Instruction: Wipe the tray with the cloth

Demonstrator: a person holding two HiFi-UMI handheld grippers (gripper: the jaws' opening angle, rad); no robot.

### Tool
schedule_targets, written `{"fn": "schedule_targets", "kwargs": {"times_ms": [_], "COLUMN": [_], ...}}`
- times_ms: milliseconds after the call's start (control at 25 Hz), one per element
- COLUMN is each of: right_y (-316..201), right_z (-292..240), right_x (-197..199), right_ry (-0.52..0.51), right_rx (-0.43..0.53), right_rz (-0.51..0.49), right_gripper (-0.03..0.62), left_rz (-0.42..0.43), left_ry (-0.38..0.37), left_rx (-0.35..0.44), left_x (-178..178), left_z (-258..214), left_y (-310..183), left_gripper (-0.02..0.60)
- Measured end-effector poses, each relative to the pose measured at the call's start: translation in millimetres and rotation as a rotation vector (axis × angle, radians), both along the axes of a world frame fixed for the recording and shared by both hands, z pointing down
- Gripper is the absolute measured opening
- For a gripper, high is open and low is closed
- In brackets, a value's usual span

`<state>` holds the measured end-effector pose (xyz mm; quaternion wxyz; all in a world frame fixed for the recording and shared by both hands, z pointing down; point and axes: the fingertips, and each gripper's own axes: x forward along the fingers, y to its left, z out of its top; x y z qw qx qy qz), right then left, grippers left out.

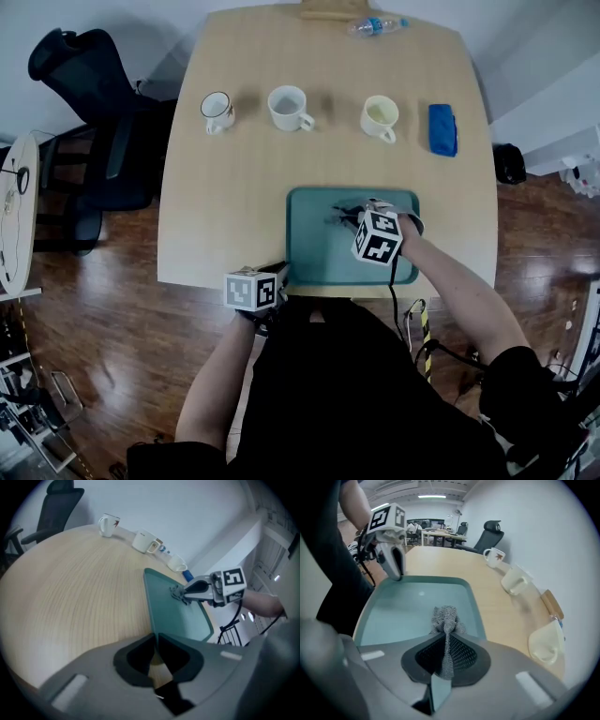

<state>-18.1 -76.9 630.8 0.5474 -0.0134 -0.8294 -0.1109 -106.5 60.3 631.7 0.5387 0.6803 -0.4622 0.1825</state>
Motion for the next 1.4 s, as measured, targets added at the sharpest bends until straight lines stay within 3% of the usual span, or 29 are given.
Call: {"fn": "schedule_targets", "kwargs": {"times_ms": [160, 400, 880, 1400], "right_y": [-44, -42, 33, 148], "right_z": [-2, -2, -3, -1], "right_x": [5, 3, 17, 38], "right_ry": [0.028, 0.015, -0.036, -0.017], "right_rx": [0.045, 0.057, -0.027, -0.105], "right_rz": [0.034, 0.027, -0.003, -0.198], "right_gripper": [0.026, 0.025, 0.025, 0.025], "left_rz": [-0.012, 0.001, 0.002, -0.002], "left_ry": [-0.011, 0.007, -0.008, -0.023], "left_rx": [0.002, -0.006, -0.007, 0.002], "left_x": [-3, -2, -2, -3], "left_z": [-1, 0, 2, 2], "left_y": [0, 2, 0, 1], "left_gripper": [0.034, 0.032, 0.032, 0.032]}}
